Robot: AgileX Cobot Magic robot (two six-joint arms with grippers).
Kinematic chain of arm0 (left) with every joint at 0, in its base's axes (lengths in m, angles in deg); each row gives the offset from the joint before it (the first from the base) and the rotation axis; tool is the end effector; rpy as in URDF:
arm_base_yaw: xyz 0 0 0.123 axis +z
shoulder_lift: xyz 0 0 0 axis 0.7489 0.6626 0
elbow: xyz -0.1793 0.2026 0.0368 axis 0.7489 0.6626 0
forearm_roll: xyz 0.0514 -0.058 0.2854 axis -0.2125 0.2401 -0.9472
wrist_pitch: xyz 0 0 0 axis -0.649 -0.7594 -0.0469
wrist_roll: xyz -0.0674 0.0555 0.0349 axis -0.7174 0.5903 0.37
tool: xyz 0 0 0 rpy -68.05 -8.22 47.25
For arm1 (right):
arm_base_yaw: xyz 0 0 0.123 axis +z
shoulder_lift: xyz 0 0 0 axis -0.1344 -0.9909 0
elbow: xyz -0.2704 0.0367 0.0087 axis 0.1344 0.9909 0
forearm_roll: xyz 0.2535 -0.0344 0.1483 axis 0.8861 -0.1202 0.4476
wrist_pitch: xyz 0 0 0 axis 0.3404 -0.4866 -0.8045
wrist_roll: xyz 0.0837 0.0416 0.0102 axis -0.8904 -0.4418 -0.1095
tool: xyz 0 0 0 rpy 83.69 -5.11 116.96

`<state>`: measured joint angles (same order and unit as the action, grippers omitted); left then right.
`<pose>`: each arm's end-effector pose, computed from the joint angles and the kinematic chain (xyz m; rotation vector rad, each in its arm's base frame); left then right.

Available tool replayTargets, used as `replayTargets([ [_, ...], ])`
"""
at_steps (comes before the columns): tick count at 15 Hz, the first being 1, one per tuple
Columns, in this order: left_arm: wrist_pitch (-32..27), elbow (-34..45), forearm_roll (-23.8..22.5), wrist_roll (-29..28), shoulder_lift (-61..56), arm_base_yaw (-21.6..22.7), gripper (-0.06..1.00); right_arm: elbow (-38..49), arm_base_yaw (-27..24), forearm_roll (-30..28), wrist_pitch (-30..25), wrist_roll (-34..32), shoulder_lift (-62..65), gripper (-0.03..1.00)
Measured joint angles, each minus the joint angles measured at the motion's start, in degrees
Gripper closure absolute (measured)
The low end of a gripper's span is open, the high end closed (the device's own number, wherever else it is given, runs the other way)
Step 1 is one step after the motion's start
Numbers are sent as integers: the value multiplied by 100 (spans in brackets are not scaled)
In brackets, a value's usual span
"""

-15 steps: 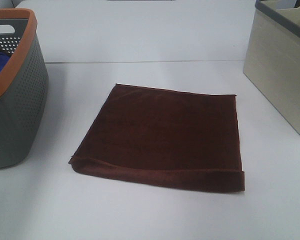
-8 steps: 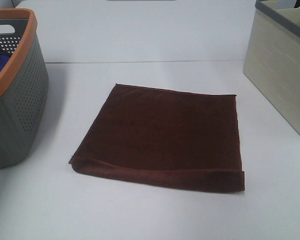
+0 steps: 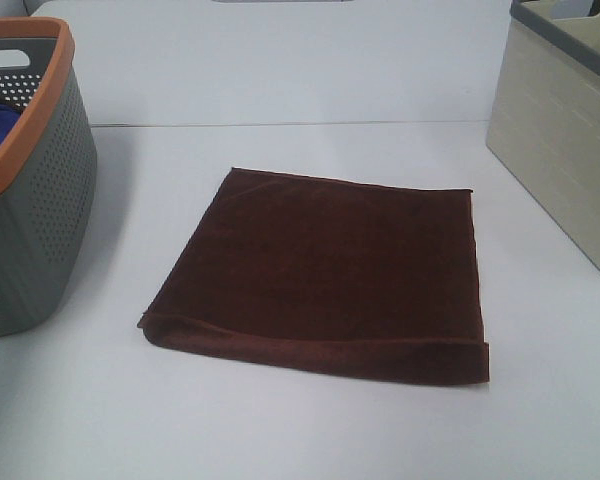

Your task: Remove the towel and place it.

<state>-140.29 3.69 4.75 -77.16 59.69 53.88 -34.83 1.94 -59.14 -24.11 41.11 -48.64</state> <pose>0.2492 0.0284 0.3666 0.0511 2.3713 0.1825 0.1707 -0.0100 0.3451 0.1371 2.4291 0.0664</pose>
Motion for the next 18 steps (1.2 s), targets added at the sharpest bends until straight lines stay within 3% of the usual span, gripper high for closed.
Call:
replayTargets([
  [6, 544, 1639, -201, -132, -2498, 0, -5, 1140, 0, -338, -6, 281, 3054, 14],
  [12, 561, 2659, -619, -132, -4950, 0, -5, 1266, 0, -441, -11, 751, 4257, 15],
  [15, -109, 2813, -556, -138, -5884, 0, -5, 1553, 0, -441, -11, 773, 4257, 17],
  [16, -613, 2853, -516, -138, -5953, 0, -5, 1862, 0, -367, 6, 773, 4257, 17],
  [18, -756, 2985, -481, -149, -5953, 0, -5, 1965, 0, -332, 17, 751, 4257, 18],
])
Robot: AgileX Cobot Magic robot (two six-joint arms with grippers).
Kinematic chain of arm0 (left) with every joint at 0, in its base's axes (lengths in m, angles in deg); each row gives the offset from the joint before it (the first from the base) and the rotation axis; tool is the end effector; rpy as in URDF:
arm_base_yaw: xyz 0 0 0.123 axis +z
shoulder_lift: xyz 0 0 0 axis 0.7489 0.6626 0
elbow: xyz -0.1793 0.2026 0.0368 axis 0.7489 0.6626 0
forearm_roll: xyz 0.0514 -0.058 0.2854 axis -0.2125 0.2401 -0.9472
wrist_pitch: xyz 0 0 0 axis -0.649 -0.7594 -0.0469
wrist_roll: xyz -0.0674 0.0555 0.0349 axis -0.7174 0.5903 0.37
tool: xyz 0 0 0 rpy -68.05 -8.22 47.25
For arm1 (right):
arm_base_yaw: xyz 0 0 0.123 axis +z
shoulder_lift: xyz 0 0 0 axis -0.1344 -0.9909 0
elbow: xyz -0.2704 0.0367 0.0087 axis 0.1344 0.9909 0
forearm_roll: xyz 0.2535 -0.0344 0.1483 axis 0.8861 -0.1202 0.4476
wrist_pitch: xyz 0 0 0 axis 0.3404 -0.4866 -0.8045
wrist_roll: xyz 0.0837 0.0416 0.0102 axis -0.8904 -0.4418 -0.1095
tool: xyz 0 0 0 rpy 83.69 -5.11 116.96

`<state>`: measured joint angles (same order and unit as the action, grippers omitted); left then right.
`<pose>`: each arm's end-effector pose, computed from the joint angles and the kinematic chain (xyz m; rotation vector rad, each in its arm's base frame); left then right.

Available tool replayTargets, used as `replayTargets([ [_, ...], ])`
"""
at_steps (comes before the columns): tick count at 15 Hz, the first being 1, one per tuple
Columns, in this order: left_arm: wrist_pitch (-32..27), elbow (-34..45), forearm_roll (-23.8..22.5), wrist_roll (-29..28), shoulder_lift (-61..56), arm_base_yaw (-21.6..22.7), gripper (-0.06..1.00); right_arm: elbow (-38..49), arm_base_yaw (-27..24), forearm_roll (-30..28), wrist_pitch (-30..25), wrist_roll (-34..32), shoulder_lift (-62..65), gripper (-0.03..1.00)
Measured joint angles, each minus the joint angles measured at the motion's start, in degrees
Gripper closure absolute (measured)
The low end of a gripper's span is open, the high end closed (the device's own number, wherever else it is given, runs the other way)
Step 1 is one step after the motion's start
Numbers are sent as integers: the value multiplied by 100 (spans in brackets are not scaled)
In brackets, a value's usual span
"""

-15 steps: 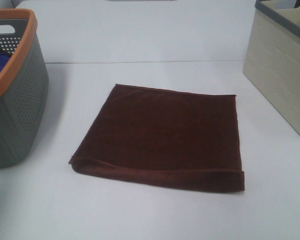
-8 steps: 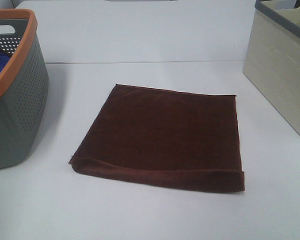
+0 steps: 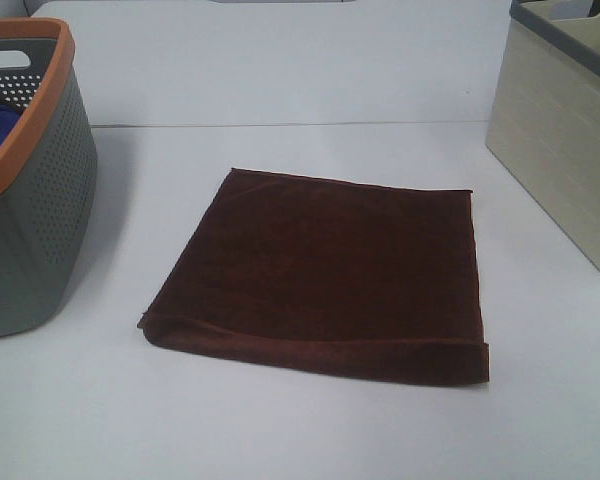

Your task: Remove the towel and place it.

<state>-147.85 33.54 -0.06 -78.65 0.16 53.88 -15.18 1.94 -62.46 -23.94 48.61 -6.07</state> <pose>0.0367 0.0157 0.3181 -0.0133 1.9843 0.2968 0.0428 -0.0019 0.3054 -0.0330 2.0351 -0.1114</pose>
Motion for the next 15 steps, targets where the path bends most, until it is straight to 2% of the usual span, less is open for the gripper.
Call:
replayTargets([
  [2, 29, 298, 304, -29, 0, 0, -5, 132, 0, 23, 86, 0, 6, 18],
  [8, 80, 344, 773, -17, 0, 0, -5, 160, 0, 115, 126, 0, 6, 21],
  [12, 86, 344, 796, -6, 0, 0, -5, 160, 0, 241, 126, -23, 6, 21],
  [15, 97, 344, 808, -6, 0, -647, -5, 160, 0, 413, 126, -40, 6, 21],
])
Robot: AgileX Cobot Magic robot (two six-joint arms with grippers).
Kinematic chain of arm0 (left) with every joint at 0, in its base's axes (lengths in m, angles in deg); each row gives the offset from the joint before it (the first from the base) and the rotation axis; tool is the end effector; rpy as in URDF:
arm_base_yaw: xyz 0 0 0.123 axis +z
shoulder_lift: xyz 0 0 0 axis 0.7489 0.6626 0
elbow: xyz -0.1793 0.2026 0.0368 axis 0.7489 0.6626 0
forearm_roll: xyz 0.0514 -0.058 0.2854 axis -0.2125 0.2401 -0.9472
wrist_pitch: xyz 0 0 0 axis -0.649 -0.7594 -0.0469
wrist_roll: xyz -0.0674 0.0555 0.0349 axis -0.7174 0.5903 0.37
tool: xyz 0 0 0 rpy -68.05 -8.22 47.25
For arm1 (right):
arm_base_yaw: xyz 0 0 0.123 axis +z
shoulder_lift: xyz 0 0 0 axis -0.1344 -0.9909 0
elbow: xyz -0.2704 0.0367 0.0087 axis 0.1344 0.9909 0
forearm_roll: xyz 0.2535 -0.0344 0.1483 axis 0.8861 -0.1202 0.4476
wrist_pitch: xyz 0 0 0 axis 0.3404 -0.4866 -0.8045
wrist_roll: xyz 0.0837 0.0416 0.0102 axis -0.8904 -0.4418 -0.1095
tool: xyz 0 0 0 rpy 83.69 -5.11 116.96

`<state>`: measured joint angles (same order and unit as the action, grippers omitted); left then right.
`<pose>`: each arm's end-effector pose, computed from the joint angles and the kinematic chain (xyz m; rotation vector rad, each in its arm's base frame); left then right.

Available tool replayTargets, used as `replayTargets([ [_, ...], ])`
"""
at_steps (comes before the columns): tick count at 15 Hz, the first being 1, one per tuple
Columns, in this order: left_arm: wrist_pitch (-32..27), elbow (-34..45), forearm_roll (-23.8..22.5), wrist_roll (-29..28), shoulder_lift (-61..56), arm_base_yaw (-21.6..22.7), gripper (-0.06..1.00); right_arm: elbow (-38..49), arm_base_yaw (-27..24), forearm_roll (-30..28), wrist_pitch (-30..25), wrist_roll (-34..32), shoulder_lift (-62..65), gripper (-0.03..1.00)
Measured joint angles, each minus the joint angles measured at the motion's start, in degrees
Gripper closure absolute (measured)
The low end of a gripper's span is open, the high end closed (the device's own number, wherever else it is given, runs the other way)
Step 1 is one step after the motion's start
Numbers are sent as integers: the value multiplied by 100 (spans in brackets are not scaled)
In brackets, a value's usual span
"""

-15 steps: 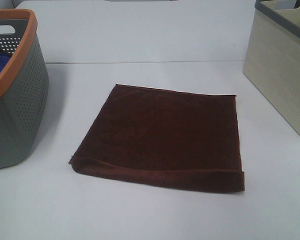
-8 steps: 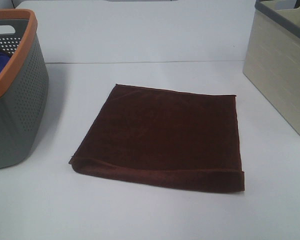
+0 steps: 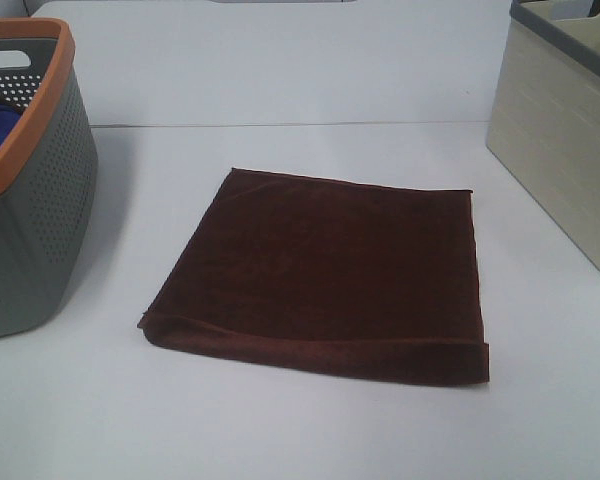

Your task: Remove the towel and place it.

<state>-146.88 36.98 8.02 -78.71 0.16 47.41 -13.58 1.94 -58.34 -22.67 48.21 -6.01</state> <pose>0.0481 -0.0003 0.3000 0.1129 2.0210 0.0552 0.0478 0.0034 0.2988 -0.0289 2.0343 -0.0208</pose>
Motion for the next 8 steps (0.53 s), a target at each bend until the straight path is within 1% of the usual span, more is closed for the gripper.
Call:
replayTargets([
  [1, 0, 0, 6, 0, 0, -23, -5, 0, 0, 6, 0, 0, 0, 21],
  [3, 6, 0, 40, 0, 0, 103, -5, 0, 0, 6, 0, -6, 0, 21],
  [5, 6, 0, 40, 0, 0, 138, -5, 0, 0, 11, 0, -6, 0, 21],
  [8, 6, 0, 40, 0, 0, 138, -5, 0, 0, 23, 0, -6, 0, 21],
])
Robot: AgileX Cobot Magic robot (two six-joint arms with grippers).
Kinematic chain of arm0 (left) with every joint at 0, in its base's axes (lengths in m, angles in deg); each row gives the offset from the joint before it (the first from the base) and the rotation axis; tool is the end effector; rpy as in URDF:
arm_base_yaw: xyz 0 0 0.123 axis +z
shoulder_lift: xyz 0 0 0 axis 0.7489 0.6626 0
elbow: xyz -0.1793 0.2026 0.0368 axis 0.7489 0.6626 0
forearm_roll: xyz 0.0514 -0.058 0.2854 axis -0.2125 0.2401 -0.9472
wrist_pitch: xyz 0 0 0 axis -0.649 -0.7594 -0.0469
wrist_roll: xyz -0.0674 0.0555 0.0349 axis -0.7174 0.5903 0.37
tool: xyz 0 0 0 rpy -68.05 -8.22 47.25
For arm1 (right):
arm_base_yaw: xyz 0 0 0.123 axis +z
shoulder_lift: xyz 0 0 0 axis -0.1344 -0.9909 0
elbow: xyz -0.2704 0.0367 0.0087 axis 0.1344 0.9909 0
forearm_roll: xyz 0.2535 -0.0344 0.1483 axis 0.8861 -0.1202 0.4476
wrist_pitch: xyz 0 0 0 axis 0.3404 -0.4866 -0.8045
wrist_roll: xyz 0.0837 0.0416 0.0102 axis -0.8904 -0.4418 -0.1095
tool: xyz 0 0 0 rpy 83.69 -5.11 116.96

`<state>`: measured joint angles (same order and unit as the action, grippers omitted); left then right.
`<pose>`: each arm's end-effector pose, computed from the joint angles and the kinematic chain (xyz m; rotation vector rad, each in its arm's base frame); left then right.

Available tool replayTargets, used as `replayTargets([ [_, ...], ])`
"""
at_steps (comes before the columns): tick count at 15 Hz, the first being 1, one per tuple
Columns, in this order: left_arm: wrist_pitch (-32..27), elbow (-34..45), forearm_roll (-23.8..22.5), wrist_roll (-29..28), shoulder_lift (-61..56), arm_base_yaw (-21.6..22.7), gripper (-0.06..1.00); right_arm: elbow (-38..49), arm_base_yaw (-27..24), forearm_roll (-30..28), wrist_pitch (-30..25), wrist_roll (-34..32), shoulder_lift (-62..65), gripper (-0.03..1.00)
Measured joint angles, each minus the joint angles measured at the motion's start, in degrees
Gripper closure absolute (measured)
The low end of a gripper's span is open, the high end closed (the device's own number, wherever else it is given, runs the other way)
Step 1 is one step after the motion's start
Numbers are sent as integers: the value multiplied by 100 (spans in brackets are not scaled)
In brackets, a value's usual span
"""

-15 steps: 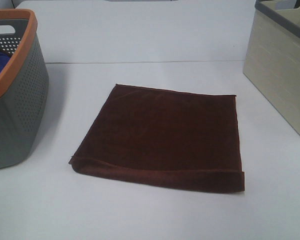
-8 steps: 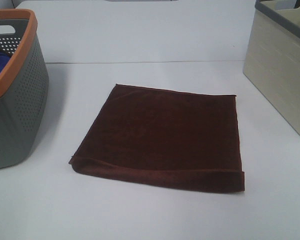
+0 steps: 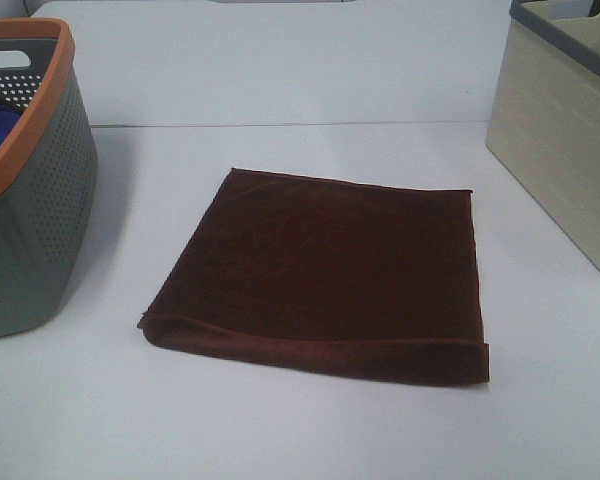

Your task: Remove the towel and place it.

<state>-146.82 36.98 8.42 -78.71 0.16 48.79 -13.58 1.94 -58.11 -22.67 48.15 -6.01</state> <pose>0.0482 0.0003 0.3001 0.0888 2.0213 0.0622 0.0478 0.0038 0.2988 -0.0280 2.0340 -0.0154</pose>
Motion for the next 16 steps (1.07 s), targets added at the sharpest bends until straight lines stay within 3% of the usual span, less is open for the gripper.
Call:
replayTargets([
  [16, 0, 0, 86, -6, -6, 0, -5, 0, 0, 0, 0, 0, 0, 21],
])
